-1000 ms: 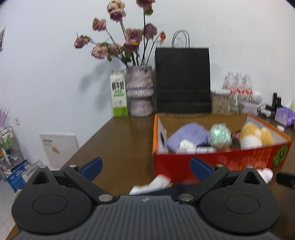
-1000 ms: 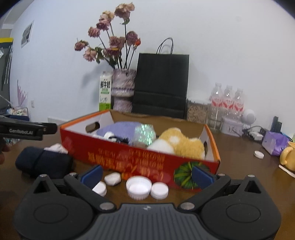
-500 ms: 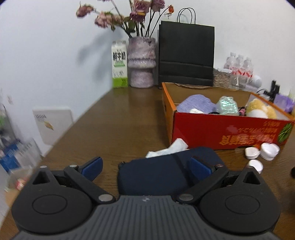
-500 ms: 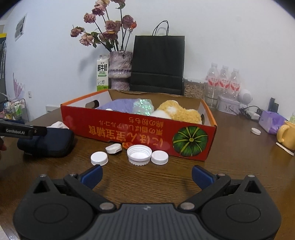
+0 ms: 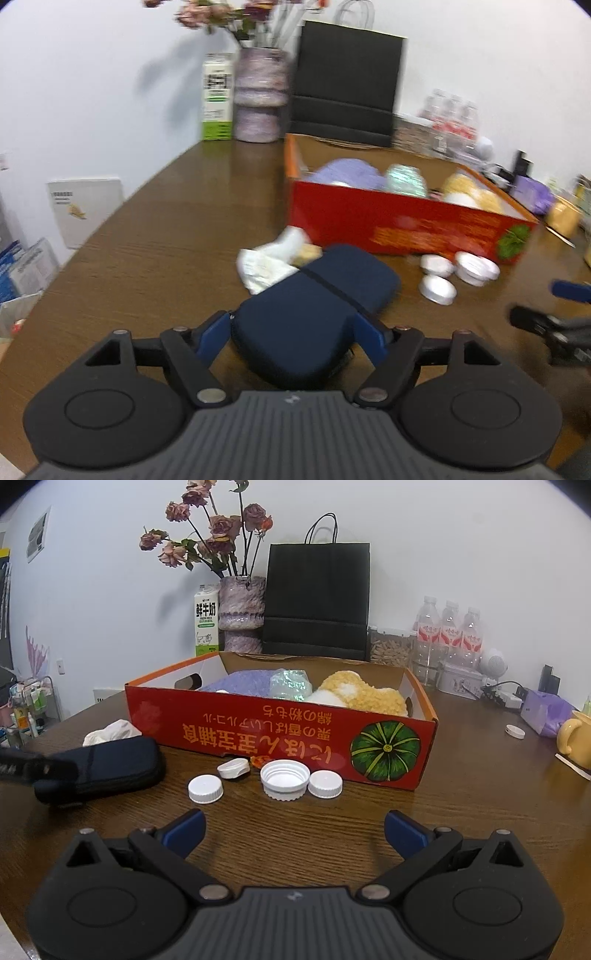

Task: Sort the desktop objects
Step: 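Grasp the navy glasses case on the table with the left tool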

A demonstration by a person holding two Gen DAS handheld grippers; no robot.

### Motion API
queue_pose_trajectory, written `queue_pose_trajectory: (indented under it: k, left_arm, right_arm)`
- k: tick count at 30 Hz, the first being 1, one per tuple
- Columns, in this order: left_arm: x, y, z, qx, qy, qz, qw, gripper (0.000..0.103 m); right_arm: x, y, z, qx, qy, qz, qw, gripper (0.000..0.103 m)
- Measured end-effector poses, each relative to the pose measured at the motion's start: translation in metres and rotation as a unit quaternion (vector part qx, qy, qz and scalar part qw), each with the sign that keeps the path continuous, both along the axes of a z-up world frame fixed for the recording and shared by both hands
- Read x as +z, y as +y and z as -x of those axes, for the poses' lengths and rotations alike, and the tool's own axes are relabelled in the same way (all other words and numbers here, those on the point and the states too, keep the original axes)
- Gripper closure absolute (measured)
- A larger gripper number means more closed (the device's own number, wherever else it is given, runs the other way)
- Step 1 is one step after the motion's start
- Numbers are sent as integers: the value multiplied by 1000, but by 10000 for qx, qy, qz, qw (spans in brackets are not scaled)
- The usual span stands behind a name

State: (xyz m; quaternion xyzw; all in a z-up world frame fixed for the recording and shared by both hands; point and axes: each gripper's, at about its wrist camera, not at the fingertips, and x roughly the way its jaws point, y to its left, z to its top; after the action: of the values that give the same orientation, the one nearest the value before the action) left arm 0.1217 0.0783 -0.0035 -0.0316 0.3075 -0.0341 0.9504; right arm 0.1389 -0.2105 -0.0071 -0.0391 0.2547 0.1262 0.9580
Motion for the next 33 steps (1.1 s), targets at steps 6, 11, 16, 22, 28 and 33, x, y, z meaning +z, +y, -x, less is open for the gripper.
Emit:
queue_pose_trajectory:
  k: [6, 11, 16, 22, 28, 33]
  left_arm:
    - [5, -30, 9, -510, -142, -157, 9985, 18]
    - [13, -36, -1, -502, -433, -330, 9973, 11]
    - [14, -45, -36, -730, -274, -582, 9953, 11]
    - [-2, -53, -73, -879, 306, -714, 9931, 26]
    - [-15, -52, -86, -889, 545, -682, 9922, 28]
    - [-13, -56, -85, -938, 523, -789, 9911, 34]
  right_arm:
    - [0, -4, 5, -38, -7, -42, 10000, 0]
    - [0, -11, 6, -125, 0, -64, 9999, 0]
    - [-1, -14, 3, -165, 29, -118, 9998, 0]
    - [-3, -15, -1, -197, 65, -79, 9998, 0]
    - [-6, -16, -9, -236, 170, -100, 9995, 0]
    - [-7, -15, -14, -234, 194, -89, 9995, 0]
